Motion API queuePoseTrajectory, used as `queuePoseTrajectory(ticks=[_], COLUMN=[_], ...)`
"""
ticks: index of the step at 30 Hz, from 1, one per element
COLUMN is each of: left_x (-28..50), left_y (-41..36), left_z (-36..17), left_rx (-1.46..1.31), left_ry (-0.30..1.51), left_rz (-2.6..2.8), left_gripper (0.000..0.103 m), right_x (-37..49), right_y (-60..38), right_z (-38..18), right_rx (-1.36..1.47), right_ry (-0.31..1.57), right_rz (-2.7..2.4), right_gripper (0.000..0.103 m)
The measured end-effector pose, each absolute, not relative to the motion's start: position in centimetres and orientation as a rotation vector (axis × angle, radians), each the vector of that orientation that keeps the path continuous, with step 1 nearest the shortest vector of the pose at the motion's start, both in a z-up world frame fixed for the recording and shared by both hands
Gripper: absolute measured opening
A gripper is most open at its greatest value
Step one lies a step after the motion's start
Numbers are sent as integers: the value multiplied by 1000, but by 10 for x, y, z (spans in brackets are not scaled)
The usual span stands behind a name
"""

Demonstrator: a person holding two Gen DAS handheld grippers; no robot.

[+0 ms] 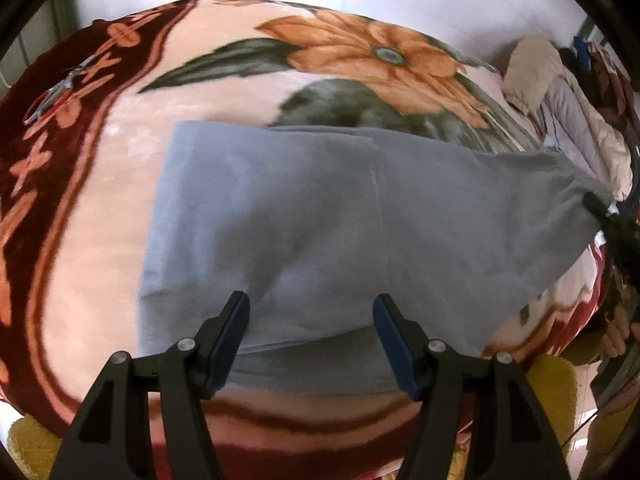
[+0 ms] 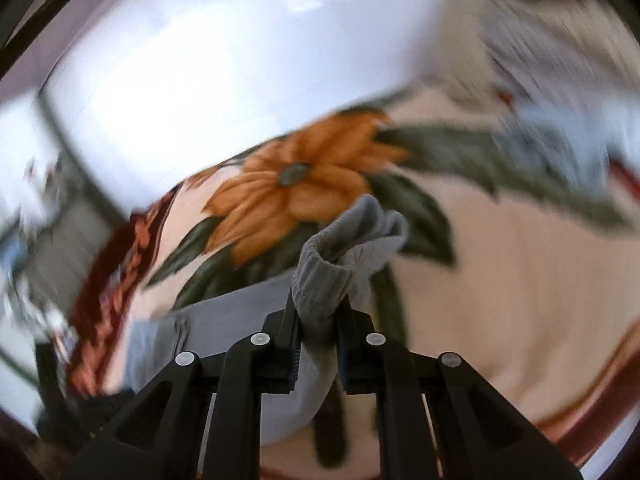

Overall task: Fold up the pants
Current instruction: 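Fold the waistband over the leg ends with the right tool and release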

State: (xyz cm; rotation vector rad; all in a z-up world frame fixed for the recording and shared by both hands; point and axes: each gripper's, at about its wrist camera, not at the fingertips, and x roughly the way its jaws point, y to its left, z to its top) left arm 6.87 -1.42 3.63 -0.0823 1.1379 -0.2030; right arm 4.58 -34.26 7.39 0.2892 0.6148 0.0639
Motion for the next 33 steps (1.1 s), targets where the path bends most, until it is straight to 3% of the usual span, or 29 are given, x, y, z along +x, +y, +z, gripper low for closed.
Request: queuePoseTrajectory(ticks=[7,17,21,26,33], left_x=[68,67,68,68,70], left_y=[20,35,36,38,33], left_z=[43,38,37,36,47], left_rx=[-142,-178,-176,-192,-206], left_ry=[1109,1099,1094,1096,1082], left_rz=[-148,-142,-149,-152,-171], left_gripper=[68,67,67,67,68], right_x=[51,62,68,57,30], right_y=[-226,-124,-115,-115,-151], right_z=[89,13,-7,1,34], right_rx=[-221,-565,-585,-519,-303], right_ry=[647,806,860,887,869], right_rz=[247,416,405,438,481], right_gripper=[15,15,17,29,29])
